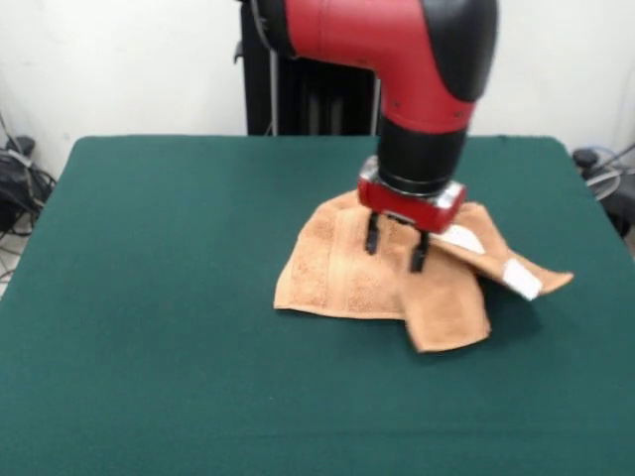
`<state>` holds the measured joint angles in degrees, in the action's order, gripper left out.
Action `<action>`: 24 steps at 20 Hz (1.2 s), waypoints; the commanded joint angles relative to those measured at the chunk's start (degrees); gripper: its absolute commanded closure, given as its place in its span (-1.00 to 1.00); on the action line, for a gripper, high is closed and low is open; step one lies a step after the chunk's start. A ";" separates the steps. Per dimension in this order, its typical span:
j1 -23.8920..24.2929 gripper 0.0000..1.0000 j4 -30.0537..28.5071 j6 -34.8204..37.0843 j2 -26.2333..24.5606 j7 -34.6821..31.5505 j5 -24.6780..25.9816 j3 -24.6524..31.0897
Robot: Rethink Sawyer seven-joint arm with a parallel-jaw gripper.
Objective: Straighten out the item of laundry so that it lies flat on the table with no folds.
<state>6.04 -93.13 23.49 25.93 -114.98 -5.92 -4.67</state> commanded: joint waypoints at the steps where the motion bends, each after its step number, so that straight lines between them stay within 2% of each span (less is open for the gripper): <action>1: 2.77 -1.00 -2.88 -1.81 0.34 -1.69 5.75 -1.88; 10: 1.43 -1.00 -3.46 1.71 3.19 -4.88 6.76 -2.15; 19: -0.86 -1.00 -5.18 8.12 8.74 -5.29 6.15 -4.62; 24: -1.46 -1.00 -5.16 6.28 7.04 -7.33 4.75 -3.40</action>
<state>6.00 -93.74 25.09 33.59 -114.98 -1.73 -8.39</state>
